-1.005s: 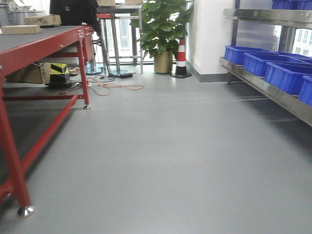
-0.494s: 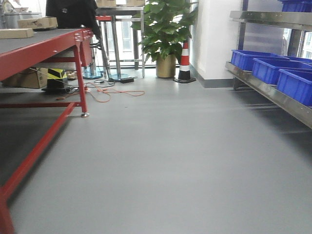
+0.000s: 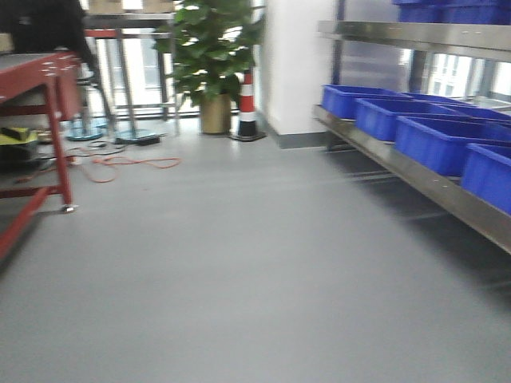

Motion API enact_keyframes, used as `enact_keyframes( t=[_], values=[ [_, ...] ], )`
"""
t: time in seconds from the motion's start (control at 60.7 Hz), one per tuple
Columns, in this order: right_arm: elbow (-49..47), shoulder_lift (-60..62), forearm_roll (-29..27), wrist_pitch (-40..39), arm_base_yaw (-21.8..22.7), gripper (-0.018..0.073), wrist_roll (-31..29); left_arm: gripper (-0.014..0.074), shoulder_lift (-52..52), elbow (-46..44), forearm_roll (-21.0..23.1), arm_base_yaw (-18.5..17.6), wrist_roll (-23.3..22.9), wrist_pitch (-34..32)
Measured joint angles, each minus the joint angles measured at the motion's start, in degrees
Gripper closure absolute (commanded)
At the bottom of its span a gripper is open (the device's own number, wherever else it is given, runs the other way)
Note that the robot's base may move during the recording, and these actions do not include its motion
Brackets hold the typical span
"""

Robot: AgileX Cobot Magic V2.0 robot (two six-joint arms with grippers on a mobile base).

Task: Place cylindrical capacitor in blue bin on shelf
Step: 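Drive the base to the steel shelf of blue bins, holding both cylinders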

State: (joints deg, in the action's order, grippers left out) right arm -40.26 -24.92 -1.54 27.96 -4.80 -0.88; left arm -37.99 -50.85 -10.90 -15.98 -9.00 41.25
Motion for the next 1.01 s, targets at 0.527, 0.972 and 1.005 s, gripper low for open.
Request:
enact_keyframes(
  t=[0.527, 0.972, 1.005],
  values=[
    [0.1, 0.0, 0.0, 0.0, 0.0, 0.0659, 0.0, 0.0708, 0.0, 0.0, 0.0, 0.0, 0.0, 0.0],
    [0.1, 0.0, 0.0, 0.0, 0.0, 0.0659, 0.0, 0.0708, 0.0, 0.0, 0.0, 0.0, 0.0, 0.0],
    [0.1, 0.0, 0.0, 0.0, 0.0, 0.0659, 0.0, 0.0708, 0.0, 0.0, 0.0, 0.0, 0.0, 0.0]
  ],
)
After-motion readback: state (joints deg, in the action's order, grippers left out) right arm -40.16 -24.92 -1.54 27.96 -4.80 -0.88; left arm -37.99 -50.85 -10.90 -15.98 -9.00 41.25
